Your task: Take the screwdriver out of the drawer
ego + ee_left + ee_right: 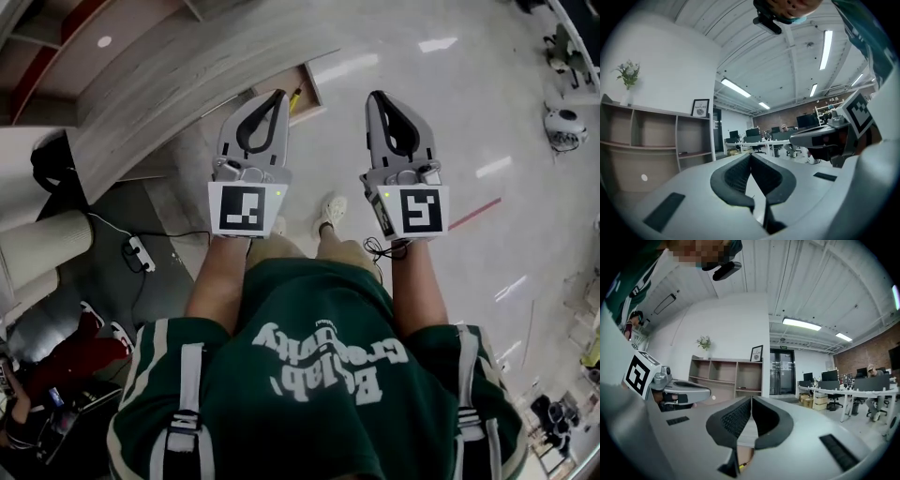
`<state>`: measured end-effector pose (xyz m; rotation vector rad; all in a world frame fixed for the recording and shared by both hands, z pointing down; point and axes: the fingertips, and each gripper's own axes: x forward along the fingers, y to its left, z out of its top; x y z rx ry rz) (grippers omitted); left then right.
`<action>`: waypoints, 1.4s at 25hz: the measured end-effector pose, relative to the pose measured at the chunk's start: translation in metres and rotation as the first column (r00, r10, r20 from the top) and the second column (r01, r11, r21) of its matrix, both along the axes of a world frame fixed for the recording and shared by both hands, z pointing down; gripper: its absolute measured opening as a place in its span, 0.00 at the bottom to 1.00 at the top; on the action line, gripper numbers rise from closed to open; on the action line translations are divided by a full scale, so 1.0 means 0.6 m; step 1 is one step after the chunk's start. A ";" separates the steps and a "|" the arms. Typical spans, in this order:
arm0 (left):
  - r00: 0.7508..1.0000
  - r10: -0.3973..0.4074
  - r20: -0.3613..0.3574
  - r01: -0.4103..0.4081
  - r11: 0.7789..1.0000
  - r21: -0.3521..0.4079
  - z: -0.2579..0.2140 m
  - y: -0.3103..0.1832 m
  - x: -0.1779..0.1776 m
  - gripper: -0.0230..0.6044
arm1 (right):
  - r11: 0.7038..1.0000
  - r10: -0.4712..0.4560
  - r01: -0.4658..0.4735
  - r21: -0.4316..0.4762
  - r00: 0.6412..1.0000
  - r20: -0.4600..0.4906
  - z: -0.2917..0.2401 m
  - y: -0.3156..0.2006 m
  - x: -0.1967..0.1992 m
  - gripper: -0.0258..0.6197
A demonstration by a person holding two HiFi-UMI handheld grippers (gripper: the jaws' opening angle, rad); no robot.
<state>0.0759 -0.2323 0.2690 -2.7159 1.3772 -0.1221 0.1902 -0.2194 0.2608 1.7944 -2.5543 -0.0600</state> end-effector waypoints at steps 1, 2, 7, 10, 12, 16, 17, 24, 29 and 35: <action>1.000 -0.007 0.014 0.007 1.000 0.001 0.011 -0.008 0.006 0.07 | 1.000 -0.012 0.012 -0.004 1.000 0.012 0.006 -0.010 0.004 0.09; 1.000 -0.012 0.028 0.012 1.000 0.002 0.023 -0.015 0.011 0.07 | 1.000 -0.017 0.017 -0.014 1.000 0.024 0.014 -0.019 0.008 0.10; 0.996 -0.051 0.077 0.055 0.998 -0.042 0.102 -0.060 0.011 0.07 | 0.996 -0.072 0.074 -0.042 0.996 0.044 0.078 -0.061 0.017 0.09; 0.993 -0.051 0.106 0.059 0.995 -0.076 0.154 -0.087 0.006 0.07 | 0.997 -0.062 0.065 -0.048 0.997 0.049 0.109 -0.086 0.019 0.10; 0.991 -0.040 0.131 0.054 0.993 -0.102 0.191 -0.104 0.009 0.07 | 0.997 -0.043 0.045 -0.057 0.998 0.037 0.131 -0.097 0.025 0.09; 0.981 -0.010 0.192 0.043 0.986 -0.164 0.269 -0.132 0.026 0.07 | 0.996 -0.002 0.006 -0.092 0.999 0.039 0.180 -0.119 0.047 0.09; 0.978 0.003 0.208 0.035 0.983 -0.179 0.291 -0.138 0.031 0.07 | 0.995 0.010 -0.005 -0.101 0.999 0.049 0.191 -0.126 0.051 0.09; 0.951 0.035 0.309 0.049 0.964 -0.262 0.461 -0.185 0.044 0.10 | 0.990 0.026 -0.022 -0.142 0.999 0.028 0.271 -0.162 0.060 0.09; 0.935 0.030 0.353 0.080 0.953 -0.293 0.555 -0.216 0.042 0.12 | 0.988 0.049 -0.046 -0.150 0.999 0.020 0.319 -0.174 0.076 0.09; 0.915 0.015 0.404 0.133 0.933 -0.334 0.666 -0.245 0.025 0.13 | 0.979 0.069 -0.073 -0.190 0.997 -0.029 0.400 -0.185 0.090 0.09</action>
